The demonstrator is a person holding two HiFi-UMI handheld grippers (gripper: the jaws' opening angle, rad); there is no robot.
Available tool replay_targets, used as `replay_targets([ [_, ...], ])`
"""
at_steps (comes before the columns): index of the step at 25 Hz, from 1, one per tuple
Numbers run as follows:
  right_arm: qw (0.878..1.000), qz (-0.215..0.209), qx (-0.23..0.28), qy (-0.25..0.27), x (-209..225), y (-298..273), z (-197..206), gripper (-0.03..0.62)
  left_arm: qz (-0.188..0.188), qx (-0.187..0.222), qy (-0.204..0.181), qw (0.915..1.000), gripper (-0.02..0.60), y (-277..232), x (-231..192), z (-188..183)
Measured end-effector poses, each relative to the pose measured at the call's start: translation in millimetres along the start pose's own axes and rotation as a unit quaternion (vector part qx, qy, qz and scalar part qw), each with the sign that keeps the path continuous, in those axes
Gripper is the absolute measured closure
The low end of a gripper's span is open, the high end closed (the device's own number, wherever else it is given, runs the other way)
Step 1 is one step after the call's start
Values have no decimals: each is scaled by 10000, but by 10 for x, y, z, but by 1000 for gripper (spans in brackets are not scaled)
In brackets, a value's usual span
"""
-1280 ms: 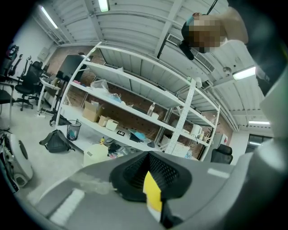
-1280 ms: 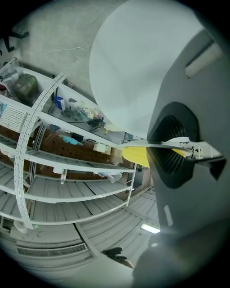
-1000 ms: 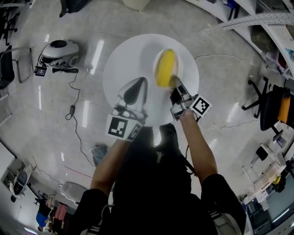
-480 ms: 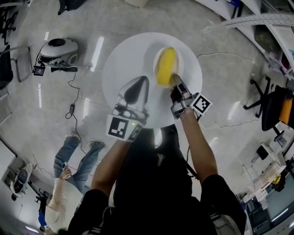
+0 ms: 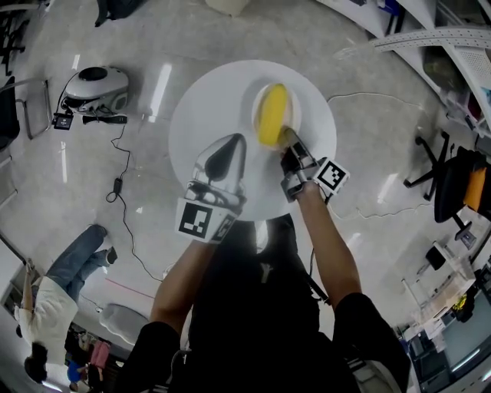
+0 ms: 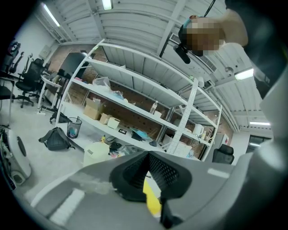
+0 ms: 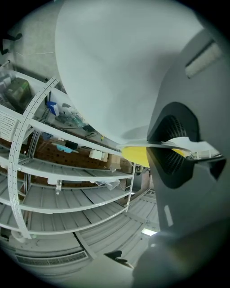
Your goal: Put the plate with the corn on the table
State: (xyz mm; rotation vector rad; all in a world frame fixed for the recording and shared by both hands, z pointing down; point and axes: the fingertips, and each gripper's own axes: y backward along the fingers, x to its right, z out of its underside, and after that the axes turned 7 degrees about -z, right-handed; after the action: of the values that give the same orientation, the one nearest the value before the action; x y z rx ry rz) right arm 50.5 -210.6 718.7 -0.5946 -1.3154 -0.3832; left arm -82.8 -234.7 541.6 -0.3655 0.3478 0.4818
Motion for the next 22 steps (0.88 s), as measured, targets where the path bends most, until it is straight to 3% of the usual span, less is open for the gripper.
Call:
replay_targets([
  [11,9997,192,-170,-27,91,-92,-10,554,-57,7,27,10000,578,-49,-48,-12],
  [19,9941,1017,-315,-217,277,23,49,556,-78,4,23,10000,580,-58,-51,-29],
  [22,9949,931,-319,-223,255,-15,48,559,-108,22,24,9999,580,-49,-55,-37],
])
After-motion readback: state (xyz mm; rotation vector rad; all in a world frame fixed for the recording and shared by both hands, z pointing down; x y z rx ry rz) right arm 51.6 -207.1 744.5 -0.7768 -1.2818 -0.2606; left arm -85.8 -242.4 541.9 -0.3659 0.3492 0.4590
